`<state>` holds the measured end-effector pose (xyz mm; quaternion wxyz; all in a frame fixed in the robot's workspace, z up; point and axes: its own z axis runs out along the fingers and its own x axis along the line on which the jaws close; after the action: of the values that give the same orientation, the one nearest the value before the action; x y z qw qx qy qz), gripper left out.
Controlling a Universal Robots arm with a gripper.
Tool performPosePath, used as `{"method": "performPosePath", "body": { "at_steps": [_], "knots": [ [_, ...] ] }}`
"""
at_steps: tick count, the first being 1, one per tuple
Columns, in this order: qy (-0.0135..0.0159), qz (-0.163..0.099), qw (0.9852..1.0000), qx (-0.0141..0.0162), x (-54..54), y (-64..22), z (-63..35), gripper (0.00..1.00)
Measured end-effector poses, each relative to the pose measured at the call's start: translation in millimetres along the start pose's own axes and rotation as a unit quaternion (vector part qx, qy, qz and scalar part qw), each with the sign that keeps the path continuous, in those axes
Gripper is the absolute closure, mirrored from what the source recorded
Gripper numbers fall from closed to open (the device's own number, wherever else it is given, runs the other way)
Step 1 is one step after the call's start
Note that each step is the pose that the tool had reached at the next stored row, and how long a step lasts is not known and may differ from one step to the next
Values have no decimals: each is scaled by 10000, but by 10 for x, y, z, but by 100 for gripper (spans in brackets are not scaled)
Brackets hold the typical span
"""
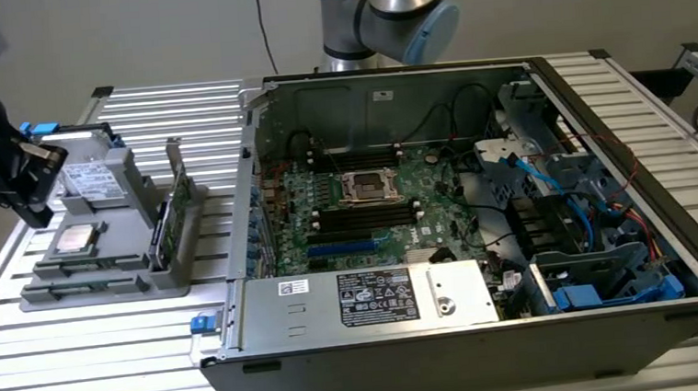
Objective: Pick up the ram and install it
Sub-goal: 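Reach for the ram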
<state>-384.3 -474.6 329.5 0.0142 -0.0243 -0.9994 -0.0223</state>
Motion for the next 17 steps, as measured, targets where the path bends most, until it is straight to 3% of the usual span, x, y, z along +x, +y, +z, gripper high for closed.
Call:
{"method": "performPosePath", "body": {
  "at_steps": [17],
  "knots": [
    [13,-406,9992,12,2,207,307,89]
  ]
}}
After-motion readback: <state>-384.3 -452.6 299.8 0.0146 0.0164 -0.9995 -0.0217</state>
